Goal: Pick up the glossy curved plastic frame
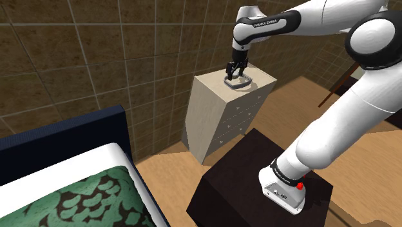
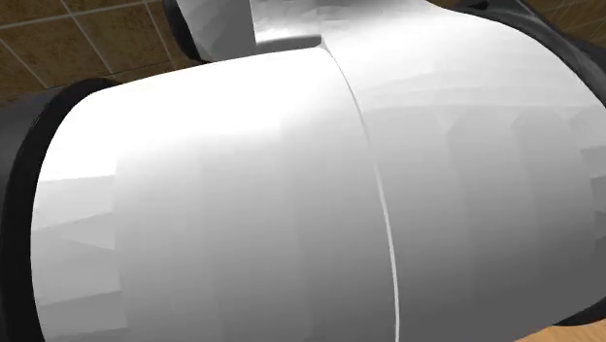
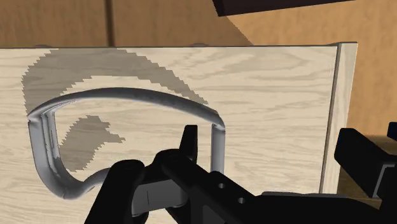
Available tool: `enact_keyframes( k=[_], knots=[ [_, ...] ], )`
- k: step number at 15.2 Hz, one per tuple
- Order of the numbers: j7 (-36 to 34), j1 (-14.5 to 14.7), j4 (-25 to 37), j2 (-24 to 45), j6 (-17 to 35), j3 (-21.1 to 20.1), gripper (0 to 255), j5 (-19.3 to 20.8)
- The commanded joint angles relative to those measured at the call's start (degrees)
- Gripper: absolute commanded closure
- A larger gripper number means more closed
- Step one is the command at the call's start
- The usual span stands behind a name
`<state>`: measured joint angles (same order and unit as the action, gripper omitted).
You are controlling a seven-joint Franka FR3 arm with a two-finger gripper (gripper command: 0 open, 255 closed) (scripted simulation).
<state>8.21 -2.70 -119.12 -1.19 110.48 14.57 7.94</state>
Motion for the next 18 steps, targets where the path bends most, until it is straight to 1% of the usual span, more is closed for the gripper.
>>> enact_keyframes(
  k=[1,5,6,13,15,16,18],
  knots=[
    [1.12,-0.48,2.81,4.45,1.85,0.55,0,-0.98],
    [3.54,-1.95,10.23,13.33,3.62,1.20,0,-3.33],
    [3.65,-2.07,10.62,13.76,3.68,1.18,0,-3.44],
    [3.54,-2.32,7.98,16.38,8.86,1.01,0,-3.98],
    [3.54,-2.32,7.97,16.38,8.86,1.01,0,-3.98],
    [3.59,-2.36,8.15,16.44,8.75,1.02,255,-3.99],
    [3.58,-2.35,8.13,16.44,8.76,1.01,255,-3.99]
  ],
)
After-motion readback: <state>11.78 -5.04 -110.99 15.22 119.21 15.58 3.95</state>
